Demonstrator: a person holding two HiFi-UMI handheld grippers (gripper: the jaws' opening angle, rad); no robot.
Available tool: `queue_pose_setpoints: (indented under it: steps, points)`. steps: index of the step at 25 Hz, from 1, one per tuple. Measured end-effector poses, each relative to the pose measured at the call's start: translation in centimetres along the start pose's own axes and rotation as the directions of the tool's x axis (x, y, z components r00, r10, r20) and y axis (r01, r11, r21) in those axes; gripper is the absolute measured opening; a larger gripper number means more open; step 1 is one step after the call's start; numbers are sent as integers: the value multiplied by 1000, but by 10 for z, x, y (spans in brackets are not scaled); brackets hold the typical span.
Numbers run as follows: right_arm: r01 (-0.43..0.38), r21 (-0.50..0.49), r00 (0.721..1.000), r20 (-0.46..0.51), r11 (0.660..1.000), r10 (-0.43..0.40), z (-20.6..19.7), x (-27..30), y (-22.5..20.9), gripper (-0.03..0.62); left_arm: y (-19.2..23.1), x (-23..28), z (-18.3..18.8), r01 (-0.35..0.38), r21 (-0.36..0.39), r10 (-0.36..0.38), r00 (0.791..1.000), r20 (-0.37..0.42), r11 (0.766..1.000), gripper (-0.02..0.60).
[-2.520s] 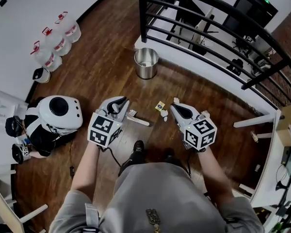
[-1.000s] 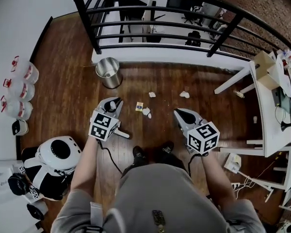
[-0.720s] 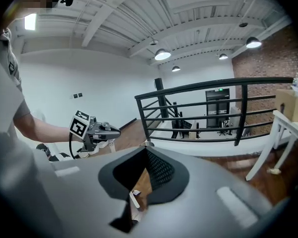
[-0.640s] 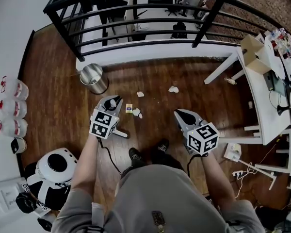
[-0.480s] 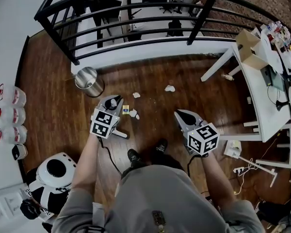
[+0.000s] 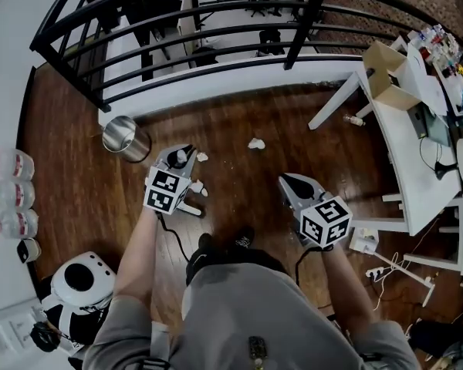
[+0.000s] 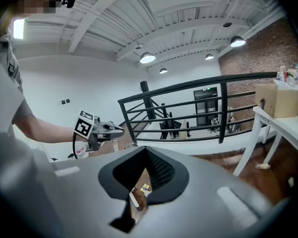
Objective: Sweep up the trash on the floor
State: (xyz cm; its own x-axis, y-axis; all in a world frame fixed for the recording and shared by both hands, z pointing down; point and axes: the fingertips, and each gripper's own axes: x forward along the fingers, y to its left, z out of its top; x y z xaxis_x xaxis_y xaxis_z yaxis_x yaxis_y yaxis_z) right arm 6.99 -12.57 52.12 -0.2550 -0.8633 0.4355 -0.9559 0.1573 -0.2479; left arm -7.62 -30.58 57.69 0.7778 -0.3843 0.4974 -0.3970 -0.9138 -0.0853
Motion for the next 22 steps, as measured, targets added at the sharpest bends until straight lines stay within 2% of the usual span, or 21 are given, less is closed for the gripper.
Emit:
queue_pose_setpoints:
  steps: [4,9,15,22]
  points:
    - [24,34,1000,0,999,-24,6,3,-25,0,-3,33,18,34,2,-34,999,-3,999,43]
    - [55,23,998,-20,998,-55,19,11,-48,0,2,73,37,77,0,-77,997,9,997,43]
    - [125,22,992,17,992,-126,57,27,-77,0,13,119,65,134,5,-134,991,32,991,42]
    - [186,30,981,45,982,-187,80,37,-101,0,11,165,103,204,28,-205,977,59,979,43]
